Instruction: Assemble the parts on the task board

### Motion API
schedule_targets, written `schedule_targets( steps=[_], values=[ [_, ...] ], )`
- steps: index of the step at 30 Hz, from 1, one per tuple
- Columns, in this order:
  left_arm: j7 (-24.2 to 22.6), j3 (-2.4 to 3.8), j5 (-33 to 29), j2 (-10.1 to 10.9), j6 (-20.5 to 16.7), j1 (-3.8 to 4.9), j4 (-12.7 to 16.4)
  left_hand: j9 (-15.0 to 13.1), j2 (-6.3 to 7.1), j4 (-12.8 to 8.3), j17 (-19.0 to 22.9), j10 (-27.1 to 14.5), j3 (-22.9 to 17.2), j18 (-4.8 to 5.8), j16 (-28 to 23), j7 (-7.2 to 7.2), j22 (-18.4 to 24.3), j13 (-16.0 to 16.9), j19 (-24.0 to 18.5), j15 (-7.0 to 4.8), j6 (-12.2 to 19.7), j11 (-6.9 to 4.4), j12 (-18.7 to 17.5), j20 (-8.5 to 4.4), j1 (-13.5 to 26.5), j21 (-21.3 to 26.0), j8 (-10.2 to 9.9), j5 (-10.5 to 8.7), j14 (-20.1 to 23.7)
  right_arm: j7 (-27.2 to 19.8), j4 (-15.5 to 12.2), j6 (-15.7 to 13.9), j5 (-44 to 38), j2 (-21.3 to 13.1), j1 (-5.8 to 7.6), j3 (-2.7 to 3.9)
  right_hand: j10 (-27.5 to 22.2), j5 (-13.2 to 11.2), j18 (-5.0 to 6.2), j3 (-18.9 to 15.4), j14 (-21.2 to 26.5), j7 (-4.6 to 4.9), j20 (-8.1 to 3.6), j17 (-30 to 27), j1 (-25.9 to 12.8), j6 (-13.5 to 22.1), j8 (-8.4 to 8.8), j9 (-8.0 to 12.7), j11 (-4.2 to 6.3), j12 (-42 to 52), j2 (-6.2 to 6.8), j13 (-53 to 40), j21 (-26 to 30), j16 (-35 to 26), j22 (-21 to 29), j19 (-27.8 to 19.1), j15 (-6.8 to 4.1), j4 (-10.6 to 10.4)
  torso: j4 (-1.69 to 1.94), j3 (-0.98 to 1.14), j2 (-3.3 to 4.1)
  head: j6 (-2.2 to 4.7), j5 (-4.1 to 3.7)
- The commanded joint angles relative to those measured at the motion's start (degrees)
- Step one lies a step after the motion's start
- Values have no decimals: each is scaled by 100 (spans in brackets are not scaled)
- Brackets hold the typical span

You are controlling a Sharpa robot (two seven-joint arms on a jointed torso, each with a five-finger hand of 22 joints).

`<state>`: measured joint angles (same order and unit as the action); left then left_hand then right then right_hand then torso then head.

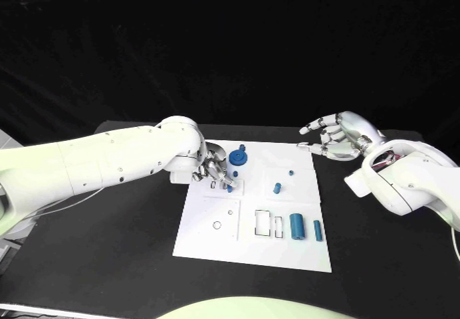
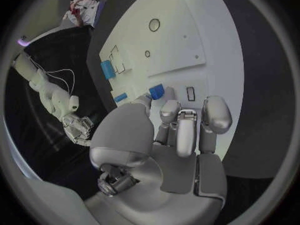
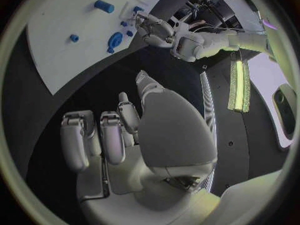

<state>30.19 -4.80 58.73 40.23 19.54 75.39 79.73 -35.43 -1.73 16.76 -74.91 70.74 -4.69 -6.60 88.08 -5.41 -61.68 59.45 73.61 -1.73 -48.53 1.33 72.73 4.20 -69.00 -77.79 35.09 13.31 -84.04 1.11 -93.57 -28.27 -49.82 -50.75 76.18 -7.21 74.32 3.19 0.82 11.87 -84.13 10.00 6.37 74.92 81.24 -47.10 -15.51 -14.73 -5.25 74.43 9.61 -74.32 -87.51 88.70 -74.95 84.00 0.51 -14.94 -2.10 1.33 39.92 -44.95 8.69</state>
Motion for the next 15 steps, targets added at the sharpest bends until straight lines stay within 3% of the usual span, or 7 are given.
schedule_targets(
  steps=[1,5,8,10,12,14,15],
  values=[
    [5,-2,-133,-19,73,16,1,-17,0,-3,-1043,-56,-65,93,-24,-7,6,-6,-35,-31,46,4,-22,-7,-77,-22,-44,31,-437,-25,3,77,-33,12,-1,1,-12,25,-6,-5,-505,-6,25,1190,29,-27,-22,8,12,10,-36,-6,24,-25,-1314,469,24,-25,-1,-2,2,-6,6],
    [-7,-2,-219,-25,88,16,0,-63,22,-7,-1050,-93,-255,91,-23,-7,9,-47,-49,-33,65,2,-63,-4,-272,-21,-91,22,-437,-16,8,96,-29,18,-3,0,-12,25,-6,-5,-505,-6,25,1190,29,-27,-22,8,12,10,-36,-6,24,-25,-1314,469,24,-25,-5,-2,4,-11,0],
    [-15,-2,-292,-27,99,16,3,-113,99,-49,-1058,-140,-711,90,-21,-2,8,-89,-64,-45,99,-7,-119,-3,-708,-22,-175,24,-437,-11,10,110,-29,21,-5,-1,-9,25,-6,1,-504,-7,23,1189,48,-28,-24,9,14,12,-41,-6,26,-25,-1313,469,22,-20,-4,-3,3,-15,-1],
    [-19,-2,-354,-24,96,16,6,-161,214,-25,-1064,-152,-1132,89,-20,-14,5,-107,-72,-36,91,0,-151,-1,-890,-24,-223,17,-438,-8,14,116,-30,23,-7,-1,-9,25,-5,3,-504,-7,23,1188,61,-27,-25,10,14,12,-39,-5,28,-26,-1312,468,21,-14,-6,-2,3,-18,-2],
    [-25,-2,-416,-17,76,15,13,-231,345,-131,-1074,-166,-1705,88,-16,-9,-5,-125,-75,-51,104,-6,-188,-6,-1116,-30,-249,22,-441,-5,18,119,-30,22,-8,-2,-9,25,-5,3,-504,-7,23,1188,61,-27,-25,10,14,12,-39,-5,28,-26,-1312,468,21,-14,-5,-1,3,-20,-1],
    [-30,-2,-458,-9,54,15,18,-323,538,-122,-1076,-147,-2203,88,-17,-22,-13,-131,-79,-31,103,24,-204,1,-1072,-35,-241,4,-441,-3,20,120,-31,18,-9,-2,-9,25,-5,3,-504,-7,23,1188,61,-27,-25,10,14,12,-39,-5,28,-26,-1312,468,21,-14,-1,-1,5,-29,0],
    [-34,-2,-482,-4,30,15,21,-425,661,-323,-1094,-155,-2811,87,-9,-54,-28,-137,-77,-39,121,16,-233,-4,-1158,-46,-219,19,-447,0,23,121,-31,13,-10,-2,-9,25,-5,3,-504,-7,23,1188,61,-27,-25,10,14,12,-39,-5,28,-26,-1312,468,21,-14,1,-3,5,-53,-6]
  ],
)
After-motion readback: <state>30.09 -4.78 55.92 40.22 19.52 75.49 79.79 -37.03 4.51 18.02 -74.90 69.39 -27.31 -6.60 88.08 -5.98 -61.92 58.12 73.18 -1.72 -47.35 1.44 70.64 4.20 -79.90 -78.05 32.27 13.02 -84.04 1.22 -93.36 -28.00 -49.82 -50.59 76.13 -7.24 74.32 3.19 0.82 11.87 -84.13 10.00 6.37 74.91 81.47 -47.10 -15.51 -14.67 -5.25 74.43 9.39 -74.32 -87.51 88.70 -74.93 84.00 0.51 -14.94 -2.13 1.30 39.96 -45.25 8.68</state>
